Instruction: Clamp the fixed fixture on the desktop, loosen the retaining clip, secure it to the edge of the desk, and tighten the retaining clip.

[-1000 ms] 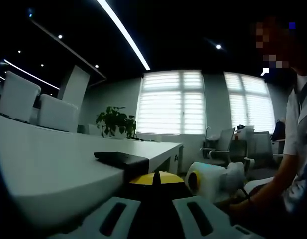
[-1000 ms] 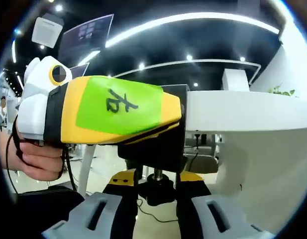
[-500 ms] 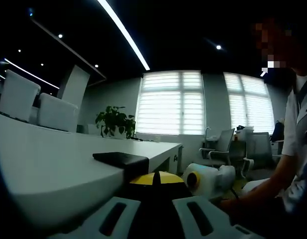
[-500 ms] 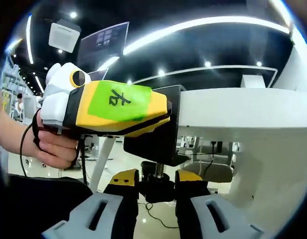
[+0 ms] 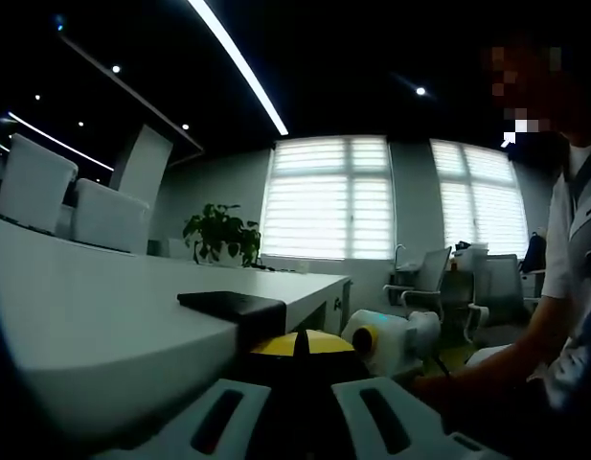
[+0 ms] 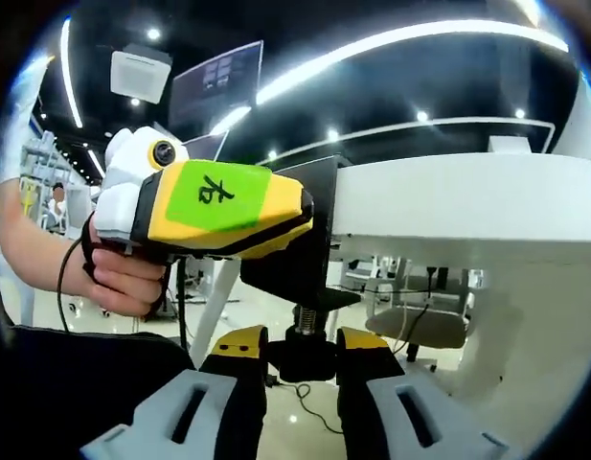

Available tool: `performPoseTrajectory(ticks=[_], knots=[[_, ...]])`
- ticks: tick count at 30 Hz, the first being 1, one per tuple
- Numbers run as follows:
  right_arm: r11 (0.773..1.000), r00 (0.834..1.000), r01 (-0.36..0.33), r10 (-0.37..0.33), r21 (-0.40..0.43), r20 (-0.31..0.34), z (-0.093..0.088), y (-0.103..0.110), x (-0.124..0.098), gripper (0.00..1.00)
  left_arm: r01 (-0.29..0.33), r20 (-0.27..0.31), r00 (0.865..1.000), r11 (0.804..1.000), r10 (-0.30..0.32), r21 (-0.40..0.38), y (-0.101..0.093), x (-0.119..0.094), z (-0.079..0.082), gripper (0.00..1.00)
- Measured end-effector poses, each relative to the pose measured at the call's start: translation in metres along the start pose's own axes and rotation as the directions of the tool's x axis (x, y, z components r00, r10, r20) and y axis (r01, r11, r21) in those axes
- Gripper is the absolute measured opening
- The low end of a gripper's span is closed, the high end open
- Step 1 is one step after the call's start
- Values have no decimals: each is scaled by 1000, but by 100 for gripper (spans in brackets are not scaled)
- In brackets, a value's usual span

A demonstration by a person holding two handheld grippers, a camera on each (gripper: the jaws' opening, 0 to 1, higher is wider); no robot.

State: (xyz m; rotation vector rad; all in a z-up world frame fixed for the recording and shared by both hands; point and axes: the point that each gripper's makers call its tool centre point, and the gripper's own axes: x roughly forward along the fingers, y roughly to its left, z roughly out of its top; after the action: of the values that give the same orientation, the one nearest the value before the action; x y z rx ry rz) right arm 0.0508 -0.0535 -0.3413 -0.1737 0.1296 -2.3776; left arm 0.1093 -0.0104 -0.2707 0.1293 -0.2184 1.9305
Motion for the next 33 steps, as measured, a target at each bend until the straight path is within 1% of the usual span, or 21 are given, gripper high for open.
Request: performPoseTrajectory(ticks=[2,3,5,7,8,9,10,11,12,13,14,16,17,20,22,24,27,30,33], knots=[[996,997,79,-80,-46,-22,-5,-3,-6,28,0,1,1000,1000,0,0,0,0,0,1],[993,994,105,-107,-60,-25,-5,-2,-8,30,1,1,1000,1000,-1,0,0,0,0,1],[992,992,122,-122,-27,4,0,4,-10,30,1,1,1000,1000,-1,-1,0,0,0,1],[989,989,145,-145,-18,10,5,5,-11,30,0,0,1000,1000,0,2,0,0,0,1],[984,984,175,-175,-13,13,8,3,-11,30,-1,-1,1000,1000,1,1,0,0,0,1],[976,976,216,-216,13,14,9,-1,-12,30,-1,-1,1000,1000,1,2,0,0,0,1],[971,971,239,-239,31,9,9,-3,-12,30,0,-4,1000,1000,0,3,0,0,0,1],[959,960,278,-279,49,3,7,-7,-12,31,-1,-6,1000,1000,1,6,0,0,0,1],[948,949,315,-314,38,-19,3,-12,-14,31,-1,-9,1000,1000,1,8,0,0,0,1],[947,949,315,-315,54,-12,4,-11,-12,31,-2,-9,1000,1000,2,10,0,0,0,1],[946,950,310,-312,95,2,5,-9,-10,31,-3,-9,1000,1000,3,10,0,0,0,1],[946,950,311,-311,86,-14,2,-7,-7,31,-5,-9,1000,1000,5,12,1,0,0,1],[947,950,313,-313,70,-12,2,-7,-7,30,-4,-10,1000,1000,4,13,1,0,0,1],[947,949,316,-316,64,-5,2,-12,-7,26,-1,-14,1000,1000,1,15,1,0,0,1],[949,953,301,-303,89,7,2,-12,-7,26,-1,-13,1000,1000,1,14,1,0,0,1],[953,956,291,-293,86,9,2,-13,-7,25,0,-12,1000,1000,0,11,2,0,0,1],[964,967,250,-252,87,22,3,-12,-5,25,-1,-12,1000,1000,1,12,3,0,0,1],[978,980,185,-191,95,55,4,-9,-6,25,-2,-11,1000,1000,2,12,4,0,0,1],[987,988,132,-138,92,66,4,-8,-5,25,-2,-12,1000,1000,2,11,6,0,1,1]])
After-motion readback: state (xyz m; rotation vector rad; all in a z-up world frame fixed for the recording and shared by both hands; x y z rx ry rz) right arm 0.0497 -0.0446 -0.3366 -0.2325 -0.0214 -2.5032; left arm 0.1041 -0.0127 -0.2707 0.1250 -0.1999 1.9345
